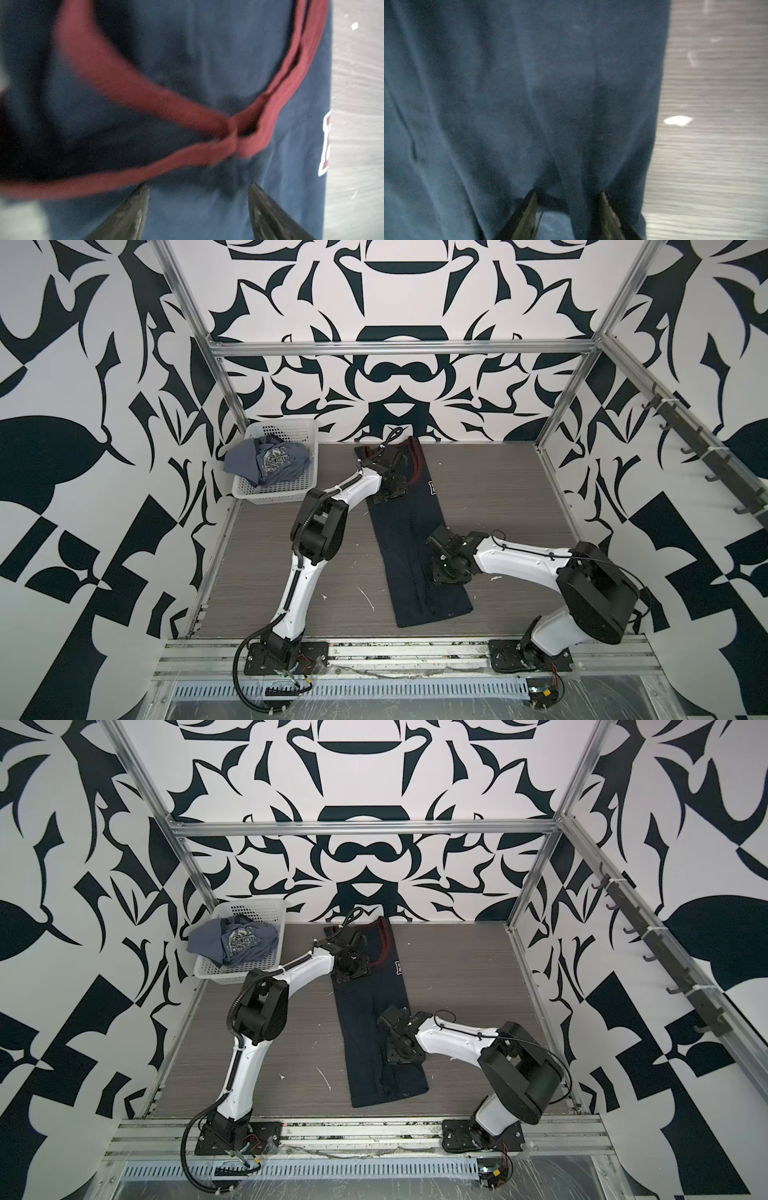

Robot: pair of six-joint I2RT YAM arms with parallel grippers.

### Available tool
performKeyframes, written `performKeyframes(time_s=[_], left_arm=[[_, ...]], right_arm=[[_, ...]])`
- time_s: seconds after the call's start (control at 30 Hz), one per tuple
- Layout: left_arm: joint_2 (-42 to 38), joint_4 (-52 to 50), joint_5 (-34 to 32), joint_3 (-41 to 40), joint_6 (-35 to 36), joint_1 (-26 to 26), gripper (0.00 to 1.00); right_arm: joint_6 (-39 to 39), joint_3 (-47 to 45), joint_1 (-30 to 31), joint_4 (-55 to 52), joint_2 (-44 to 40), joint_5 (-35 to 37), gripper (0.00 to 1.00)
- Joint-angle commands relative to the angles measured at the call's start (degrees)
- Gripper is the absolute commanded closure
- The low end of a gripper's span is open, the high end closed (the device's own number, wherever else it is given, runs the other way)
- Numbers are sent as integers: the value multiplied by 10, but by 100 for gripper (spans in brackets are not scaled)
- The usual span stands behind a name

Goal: Fold and stack tank tops
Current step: Rotate the tank top at the center of the table.

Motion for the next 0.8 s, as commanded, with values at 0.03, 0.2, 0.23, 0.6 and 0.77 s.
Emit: performKeyframes(time_s=[0.03, 0.2, 0.23, 0.6, 0.77], left_arm=[[55, -48, 14, 71, 35, 3, 21], [-9, -117, 11, 102, 58, -11, 14], [-42, -134, -2, 96, 59, -18, 9], [-485, -43, 16, -437, -135, -106, 7], [-583, -22, 44, -595, -234, -186, 11]], right_arm=[[39, 18, 27, 12, 18, -38, 46], [53, 1, 25, -14, -82, -15, 42], [57, -7, 22, -23, -110, -15, 42], [107, -138, 8, -92, -362, -73, 44], [120, -198, 0, -72, -415, -113, 46]])
